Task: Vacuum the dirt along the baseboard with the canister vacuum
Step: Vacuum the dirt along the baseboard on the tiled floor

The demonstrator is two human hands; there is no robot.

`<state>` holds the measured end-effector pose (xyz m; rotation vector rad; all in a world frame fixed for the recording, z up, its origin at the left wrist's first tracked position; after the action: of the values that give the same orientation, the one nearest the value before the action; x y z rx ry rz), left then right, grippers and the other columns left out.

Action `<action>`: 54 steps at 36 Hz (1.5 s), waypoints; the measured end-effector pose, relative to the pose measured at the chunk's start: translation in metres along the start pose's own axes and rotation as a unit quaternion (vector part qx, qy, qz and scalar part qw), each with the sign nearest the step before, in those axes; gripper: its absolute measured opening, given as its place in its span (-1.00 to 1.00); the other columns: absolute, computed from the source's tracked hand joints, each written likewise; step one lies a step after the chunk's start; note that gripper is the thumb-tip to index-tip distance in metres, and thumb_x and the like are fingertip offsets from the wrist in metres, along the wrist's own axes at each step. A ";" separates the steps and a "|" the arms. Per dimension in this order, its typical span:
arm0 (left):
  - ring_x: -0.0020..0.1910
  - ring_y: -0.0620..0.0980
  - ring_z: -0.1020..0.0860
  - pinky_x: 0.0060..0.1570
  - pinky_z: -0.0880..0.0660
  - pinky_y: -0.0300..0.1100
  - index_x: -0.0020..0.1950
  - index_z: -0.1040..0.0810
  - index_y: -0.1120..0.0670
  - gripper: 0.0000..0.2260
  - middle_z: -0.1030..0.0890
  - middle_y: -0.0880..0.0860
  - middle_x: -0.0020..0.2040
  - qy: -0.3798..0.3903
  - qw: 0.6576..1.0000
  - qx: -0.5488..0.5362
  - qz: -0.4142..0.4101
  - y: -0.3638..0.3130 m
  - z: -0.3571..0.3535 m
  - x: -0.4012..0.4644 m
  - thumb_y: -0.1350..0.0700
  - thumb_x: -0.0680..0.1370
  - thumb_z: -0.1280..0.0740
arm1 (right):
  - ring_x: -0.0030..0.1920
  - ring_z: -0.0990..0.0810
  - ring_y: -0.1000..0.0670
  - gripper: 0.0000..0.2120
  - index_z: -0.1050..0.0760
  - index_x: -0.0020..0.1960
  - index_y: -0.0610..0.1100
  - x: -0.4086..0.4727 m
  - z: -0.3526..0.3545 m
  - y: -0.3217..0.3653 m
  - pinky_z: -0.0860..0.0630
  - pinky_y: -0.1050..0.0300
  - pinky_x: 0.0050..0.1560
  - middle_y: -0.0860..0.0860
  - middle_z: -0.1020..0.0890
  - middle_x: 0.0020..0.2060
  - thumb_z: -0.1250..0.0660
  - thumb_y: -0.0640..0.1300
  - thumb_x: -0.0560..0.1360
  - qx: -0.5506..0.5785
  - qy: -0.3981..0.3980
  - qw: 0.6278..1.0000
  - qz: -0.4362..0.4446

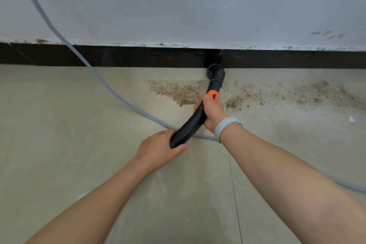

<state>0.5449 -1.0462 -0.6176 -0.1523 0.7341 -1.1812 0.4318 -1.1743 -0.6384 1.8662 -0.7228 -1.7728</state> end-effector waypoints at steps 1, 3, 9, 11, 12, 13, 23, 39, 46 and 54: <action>-0.06 0.05 -0.55 -0.16 -0.45 -0.11 0.06 -0.43 -0.05 -0.65 -0.56 -0.03 -0.04 0.003 1.000 0.000 -0.003 -0.004 -0.001 0.001 -0.30 0.51 -0.25 | -0.41 -0.51 -0.03 -0.88 -0.36 -0.04 -0.20 0.000 0.004 0.003 -0.53 0.07 -0.23 -0.11 -0.48 -0.34 -0.29 -0.18 0.56 -0.008 -0.006 1.000 0.003; -0.04 0.07 -0.56 -0.16 -0.45 -0.10 0.06 -0.44 -0.02 -0.63 -0.57 -0.01 -0.01 0.002 1.000 0.004 -0.006 -0.012 -0.001 0.003 -0.30 0.51 -0.25 | -0.41 -0.52 -0.03 -0.88 -0.36 -0.05 -0.20 0.000 0.011 0.008 -0.53 0.05 -0.21 -0.11 -0.50 -0.34 -0.28 -0.17 0.56 -0.020 -0.020 1.000 0.009; -0.12 0.03 -0.53 -0.23 -0.36 -0.14 0.01 -0.43 -0.03 -0.64 -0.53 -0.05 -0.09 -0.016 1.000 -0.004 0.014 -0.006 0.009 -0.009 -0.30 0.51 -0.23 | -0.42 -0.55 -0.02 -0.83 -0.35 0.07 -0.21 -0.008 0.004 0.006 -0.56 0.09 -0.28 -0.13 -0.52 -0.25 -0.27 -0.15 0.56 -0.038 -0.016 0.999 0.021; -0.16 0.04 -0.51 -0.25 -0.34 -0.14 -0.05 -0.38 -0.02 -0.65 -0.51 -0.05 -0.13 -0.019 1.000 0.007 0.024 0.004 0.013 -0.018 -0.30 0.51 -0.22 | -0.43 -0.54 -0.01 -0.79 -0.34 0.12 -0.21 -0.013 -0.009 -0.002 -0.56 0.11 -0.31 -0.11 -0.50 -0.26 -0.28 -0.15 0.56 -0.034 0.004 0.999 0.020; -0.17 0.04 -0.51 -0.25 -0.34 -0.13 -0.06 -0.37 -0.01 -0.64 -0.51 -0.04 -0.14 -0.022 0.999 0.017 0.029 0.008 0.015 -0.023 -0.30 0.52 -0.21 | -0.44 -0.54 -0.01 -0.80 -0.35 0.10 -0.21 -0.017 -0.018 -0.006 -0.55 0.12 -0.33 -0.10 -0.49 -0.28 -0.29 -0.15 0.56 -0.033 0.019 0.999 0.022; -0.18 0.05 -0.51 -0.25 -0.36 -0.13 -0.06 -0.36 0.01 -0.63 -0.51 -0.04 -0.15 -0.026 0.999 0.025 0.034 0.012 0.016 -0.029 -0.30 0.53 -0.19 | -0.45 -0.53 -0.01 -0.82 -0.35 0.07 -0.20 -0.021 -0.027 -0.010 -0.55 0.13 -0.35 -0.09 -0.47 -0.30 -0.30 -0.15 0.56 -0.033 0.036 0.999 0.024; -0.24 0.08 -0.56 -0.26 -0.44 -0.10 -0.08 -0.38 0.07 -0.57 -0.54 0.00 -0.27 -0.099 0.981 -0.054 0.159 0.077 0.038 -0.088 -0.32 0.55 -0.13 | -0.43 -0.52 -0.03 -0.83 -0.34 -0.10 -0.18 -0.072 -0.134 -0.068 -0.54 0.07 -0.28 -0.09 -0.43 -0.34 -0.30 -0.13 0.57 -0.137 0.192 0.972 0.006; -0.39 -0.03 -0.61 -0.27 -0.54 -0.13 -0.17 -0.41 0.07 -0.64 -0.64 0.03 -0.36 -0.090 0.954 -0.202 0.205 0.116 0.030 -0.127 -0.22 0.56 -0.22 | -0.44 -0.55 -0.03 -0.74 -0.29 0.18 -0.18 -0.100 -0.173 -0.110 -0.55 0.10 -0.33 -0.07 -0.47 -0.23 -0.26 -0.10 0.57 -0.259 0.202 0.944 -0.036; -0.46 -0.06 -0.57 -0.37 -0.49 -0.31 -0.22 -0.44 0.15 -0.61 -0.62 0.08 -0.42 -0.048 0.940 -0.300 0.158 0.110 0.034 -0.108 -0.15 0.59 -0.19 | -0.35 -0.56 -0.04 -0.67 -0.31 0.22 -0.19 -0.093 -0.163 -0.094 -0.58 0.10 -0.30 -0.04 -0.47 -0.22 -0.33 -0.07 0.56 -0.183 0.203 0.961 -0.032; -0.39 0.01 -0.58 -0.31 -0.52 -0.22 -0.15 -0.45 0.20 -0.54 -0.62 0.15 -0.37 -0.028 0.911 -0.378 0.162 0.117 0.046 -0.110 -0.21 0.57 -0.13 | -0.24 -0.60 -0.14 -0.80 -0.33 0.06 -0.10 -0.116 -0.177 -0.106 -0.59 -0.12 0.00 -0.13 -0.50 -0.18 -0.28 -0.01 0.59 -0.061 0.289 0.950 -0.103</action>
<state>0.6440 -0.9141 -0.5899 -0.6813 1.0930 -0.5242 0.6110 -1.0221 -0.6096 2.2734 -0.1972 -1.2304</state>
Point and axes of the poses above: each hand's wrist, its own x-axis towards the middle knuckle, its own z-axis out of the back of the hand, y = z × x, the point moved 9 cm from there along x, towards the middle knuckle
